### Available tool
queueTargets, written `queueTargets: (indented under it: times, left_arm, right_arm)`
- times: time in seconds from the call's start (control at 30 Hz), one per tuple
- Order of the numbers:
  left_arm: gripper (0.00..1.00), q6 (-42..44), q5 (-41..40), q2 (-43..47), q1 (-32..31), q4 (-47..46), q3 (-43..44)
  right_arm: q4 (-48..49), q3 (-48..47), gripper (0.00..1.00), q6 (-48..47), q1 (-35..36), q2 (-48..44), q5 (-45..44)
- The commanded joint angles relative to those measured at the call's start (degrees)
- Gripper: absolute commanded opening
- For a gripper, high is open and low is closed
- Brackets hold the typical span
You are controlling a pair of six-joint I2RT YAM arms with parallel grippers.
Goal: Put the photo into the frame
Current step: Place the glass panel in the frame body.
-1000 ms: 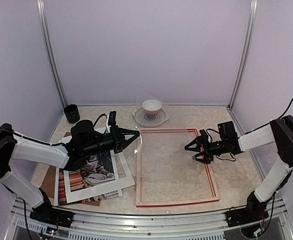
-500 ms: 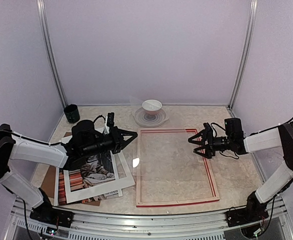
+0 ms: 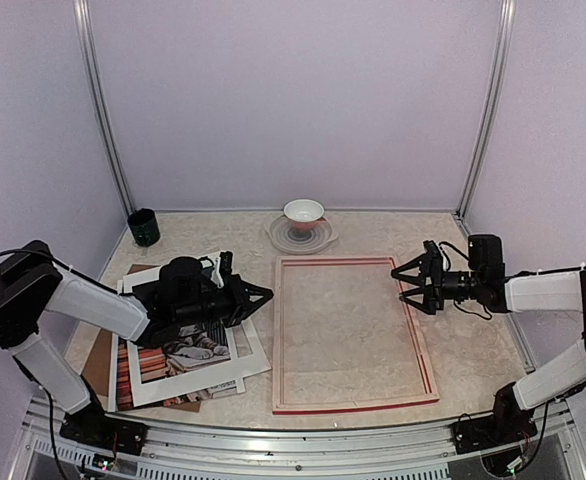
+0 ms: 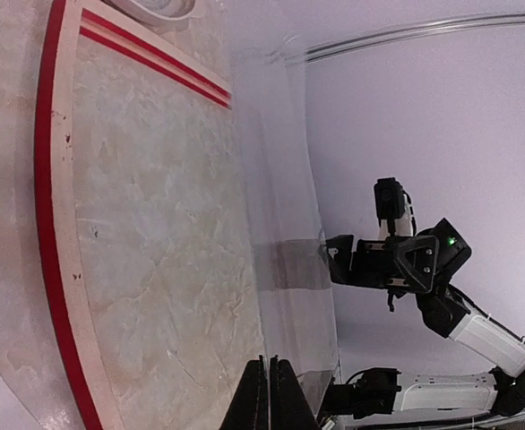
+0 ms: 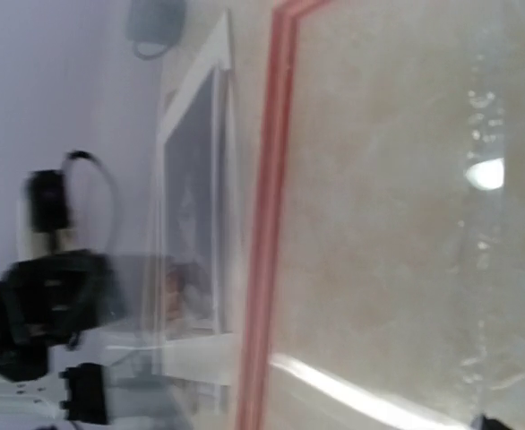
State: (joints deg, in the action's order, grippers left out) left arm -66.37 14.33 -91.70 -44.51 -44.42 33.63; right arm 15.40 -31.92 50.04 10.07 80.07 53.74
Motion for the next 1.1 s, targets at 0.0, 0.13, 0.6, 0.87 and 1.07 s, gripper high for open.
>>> queueTargets:
  times: [0.0,0.13,0.6,0.87,1.07]
  left_arm:
    - [0.03,-1.04,3.38,-2.58,-1.02,-0.98,-0.54]
    - [0.04,-1.86,5.03,-5.38,-1.23,-2.98,0.15]
    - [0.06,-3.11,9.6,-19.24,-3.79,-8.03,5.03]
    - [0.06,-0.51,8.93,-21.08,-4.09,-3.83,7.07]
    - [0.06,-0.47,8.5,-19.8,-4.09,-1.96,6.74]
  right_arm:
    - [1.44,0.39,0.99,1.75,0.41,-4.3,7.21]
    - [-2.88,0.72,0.99,-0.01,-0.31,-7.1,6.45]
    - [-27.4,0.34,0.99,-18.22,-5.06,-7.65,-7.91]
    - [-29.17,-0.03,0.99,-20.11,-5.06,-5.68,-11.89]
    - [-29.61,0.4,0.99,-20.48,-5.06,-6.61,-12.05]
